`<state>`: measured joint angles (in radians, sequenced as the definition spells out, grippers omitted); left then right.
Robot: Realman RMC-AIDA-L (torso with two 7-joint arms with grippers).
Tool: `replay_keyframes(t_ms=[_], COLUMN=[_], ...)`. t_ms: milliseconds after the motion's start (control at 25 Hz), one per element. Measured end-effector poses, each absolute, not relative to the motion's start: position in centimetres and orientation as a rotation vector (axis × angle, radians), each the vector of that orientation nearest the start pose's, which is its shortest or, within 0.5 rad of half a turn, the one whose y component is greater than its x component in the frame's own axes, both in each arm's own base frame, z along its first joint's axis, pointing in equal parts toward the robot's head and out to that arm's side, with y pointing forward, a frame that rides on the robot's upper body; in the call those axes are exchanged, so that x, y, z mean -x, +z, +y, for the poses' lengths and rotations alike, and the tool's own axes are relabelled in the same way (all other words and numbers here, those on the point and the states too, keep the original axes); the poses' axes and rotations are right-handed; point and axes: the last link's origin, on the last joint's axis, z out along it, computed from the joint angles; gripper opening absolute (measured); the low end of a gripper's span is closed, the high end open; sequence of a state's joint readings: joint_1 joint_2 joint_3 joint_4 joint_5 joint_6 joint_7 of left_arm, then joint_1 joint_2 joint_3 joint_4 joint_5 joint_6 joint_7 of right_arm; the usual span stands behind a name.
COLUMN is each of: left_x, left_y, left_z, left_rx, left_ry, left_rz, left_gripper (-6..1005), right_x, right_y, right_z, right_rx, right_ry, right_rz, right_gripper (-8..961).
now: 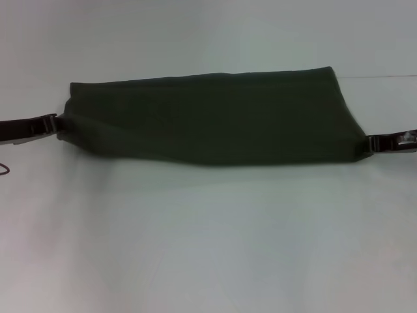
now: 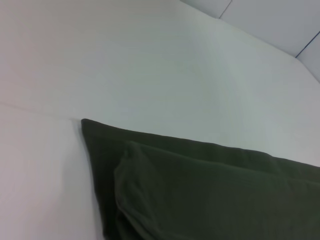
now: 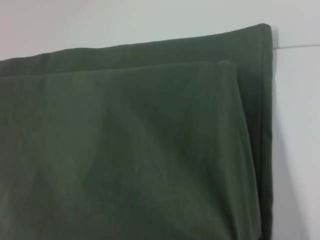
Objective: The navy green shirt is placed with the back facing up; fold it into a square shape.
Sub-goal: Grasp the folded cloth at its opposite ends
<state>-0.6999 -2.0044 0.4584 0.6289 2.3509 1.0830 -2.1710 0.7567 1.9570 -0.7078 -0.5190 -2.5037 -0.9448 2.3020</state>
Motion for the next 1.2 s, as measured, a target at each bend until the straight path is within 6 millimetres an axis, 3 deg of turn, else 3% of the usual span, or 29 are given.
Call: replay_keyframes(t_ms=[440, 1200], left_x=[30.7, 30.6], left_y=[5.7, 5.9], left_z=[41.0, 36.5], left_rx=[2.015, 2.263], left_ry=[-0.478, -0.285], left_rz=[-1.493, -1.672], left_gripper=[19, 19], right_x=[-32.4, -34.0], right_y=[4.8, 6.4], right_z=[39.7, 35.7], right_rx=[2.096, 2.151], right_ry=[0.159, 0.203], right_rz=[1.523, 1.637], right_gripper=[48, 71])
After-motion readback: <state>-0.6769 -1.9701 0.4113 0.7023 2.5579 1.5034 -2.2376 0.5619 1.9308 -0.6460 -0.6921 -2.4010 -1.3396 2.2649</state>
